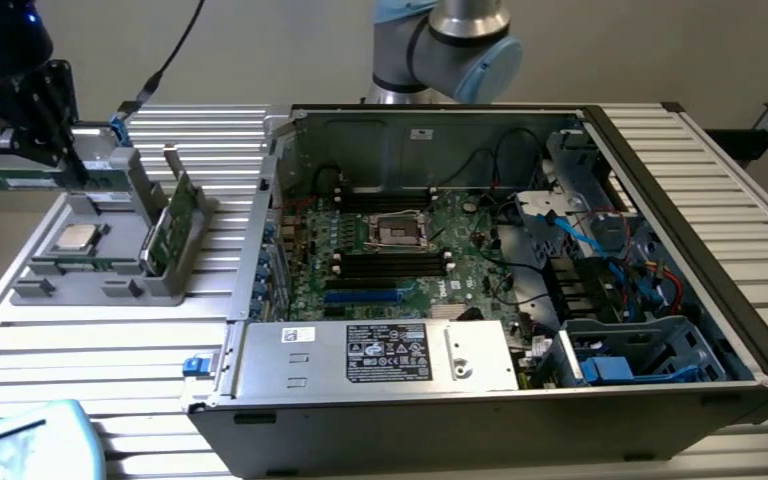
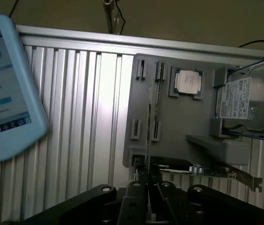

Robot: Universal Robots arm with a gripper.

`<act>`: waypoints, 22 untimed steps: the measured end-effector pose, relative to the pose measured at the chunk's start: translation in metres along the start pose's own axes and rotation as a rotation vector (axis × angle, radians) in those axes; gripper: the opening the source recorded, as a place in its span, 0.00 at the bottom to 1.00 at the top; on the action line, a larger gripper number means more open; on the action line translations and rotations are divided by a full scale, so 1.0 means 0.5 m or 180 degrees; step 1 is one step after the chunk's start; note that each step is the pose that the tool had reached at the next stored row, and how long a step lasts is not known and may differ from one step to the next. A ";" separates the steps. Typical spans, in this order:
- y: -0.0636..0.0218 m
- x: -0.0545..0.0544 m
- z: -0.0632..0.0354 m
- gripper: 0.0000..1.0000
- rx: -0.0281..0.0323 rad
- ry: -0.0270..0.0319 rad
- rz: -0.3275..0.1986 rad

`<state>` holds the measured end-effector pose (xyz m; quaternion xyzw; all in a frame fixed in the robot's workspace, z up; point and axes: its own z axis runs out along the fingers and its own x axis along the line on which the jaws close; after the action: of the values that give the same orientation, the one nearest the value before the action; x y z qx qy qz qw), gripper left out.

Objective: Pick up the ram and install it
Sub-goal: 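Pick up the ram and move it above insertion slot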

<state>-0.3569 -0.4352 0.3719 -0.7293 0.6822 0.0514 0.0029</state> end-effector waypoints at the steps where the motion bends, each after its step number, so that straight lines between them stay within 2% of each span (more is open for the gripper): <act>1: -0.008 0.000 -0.003 0.14 0.0001 -0.0016 -0.0004; 2: -0.015 0.001 -0.005 0.14 0.0001 -0.0024 -0.0008; 11: -0.076 0.005 -0.025 0.14 0.0000 -0.0031 -0.0026; 22: -0.145 0.011 -0.065 0.14 -0.0003 -0.0043 -0.0051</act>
<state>-0.2821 -0.4381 0.3988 -0.7344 0.6764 0.0565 0.0075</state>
